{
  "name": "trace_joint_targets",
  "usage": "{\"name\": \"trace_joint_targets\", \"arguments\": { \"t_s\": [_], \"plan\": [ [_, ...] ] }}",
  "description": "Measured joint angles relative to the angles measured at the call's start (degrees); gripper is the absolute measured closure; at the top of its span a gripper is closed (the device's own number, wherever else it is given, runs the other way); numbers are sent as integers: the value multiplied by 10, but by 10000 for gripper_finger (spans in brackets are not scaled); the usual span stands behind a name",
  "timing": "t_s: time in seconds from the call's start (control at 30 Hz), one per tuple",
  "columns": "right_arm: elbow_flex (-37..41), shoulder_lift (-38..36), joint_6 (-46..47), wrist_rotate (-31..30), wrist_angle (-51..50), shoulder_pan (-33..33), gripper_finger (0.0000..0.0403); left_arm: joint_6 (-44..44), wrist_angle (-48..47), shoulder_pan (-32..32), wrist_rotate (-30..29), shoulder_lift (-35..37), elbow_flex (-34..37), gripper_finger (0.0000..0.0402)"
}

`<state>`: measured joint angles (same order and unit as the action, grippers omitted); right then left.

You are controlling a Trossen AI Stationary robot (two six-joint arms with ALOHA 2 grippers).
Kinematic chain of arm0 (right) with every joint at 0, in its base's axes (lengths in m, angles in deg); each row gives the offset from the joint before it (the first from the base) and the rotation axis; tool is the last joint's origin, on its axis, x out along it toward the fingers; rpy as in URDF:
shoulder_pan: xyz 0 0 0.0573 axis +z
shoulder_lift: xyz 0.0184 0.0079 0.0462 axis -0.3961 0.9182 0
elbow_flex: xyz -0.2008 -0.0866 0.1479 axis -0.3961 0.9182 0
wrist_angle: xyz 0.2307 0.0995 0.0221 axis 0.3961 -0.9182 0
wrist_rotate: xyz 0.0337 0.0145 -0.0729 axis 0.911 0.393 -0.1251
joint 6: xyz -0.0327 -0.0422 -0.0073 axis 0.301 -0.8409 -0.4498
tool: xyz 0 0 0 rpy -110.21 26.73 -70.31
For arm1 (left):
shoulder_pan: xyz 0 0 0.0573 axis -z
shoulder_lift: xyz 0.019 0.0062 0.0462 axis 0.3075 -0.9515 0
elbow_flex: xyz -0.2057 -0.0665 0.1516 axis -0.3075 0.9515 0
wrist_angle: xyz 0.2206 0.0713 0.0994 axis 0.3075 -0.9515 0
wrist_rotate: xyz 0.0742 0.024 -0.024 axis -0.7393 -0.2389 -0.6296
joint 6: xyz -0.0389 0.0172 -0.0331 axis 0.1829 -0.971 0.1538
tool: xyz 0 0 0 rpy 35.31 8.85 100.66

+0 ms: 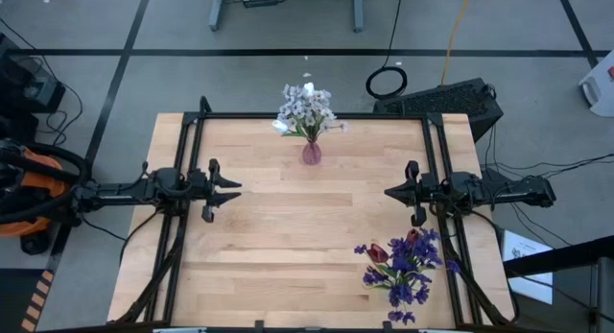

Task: Sort flowers into vase by color
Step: Return to Home Position

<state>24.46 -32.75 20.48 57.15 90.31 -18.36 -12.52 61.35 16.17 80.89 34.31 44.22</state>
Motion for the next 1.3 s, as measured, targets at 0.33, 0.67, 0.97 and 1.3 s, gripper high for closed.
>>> {"name": "trace_joint_targets", "arguments": {
  "t_s": [0.33, 0.67, 0.97, 1.3],
  "plan": [
    [0, 0, 0, 0, 0, 0, 403, 0, 0, 0, -1, 0, 0, 278],
    [0, 0, 0, 0, 0, 0, 403, -1, 7, 0, -76, 0, 0, 278],
    [0, 0, 0, 0, 0, 0, 403, 0, 6, 0, -73, 0, 0, 278],
    [0, 0, 0, 0, 0, 0, 403, 0, 4, 0, -70, 0, 0, 278]
  ]
}}
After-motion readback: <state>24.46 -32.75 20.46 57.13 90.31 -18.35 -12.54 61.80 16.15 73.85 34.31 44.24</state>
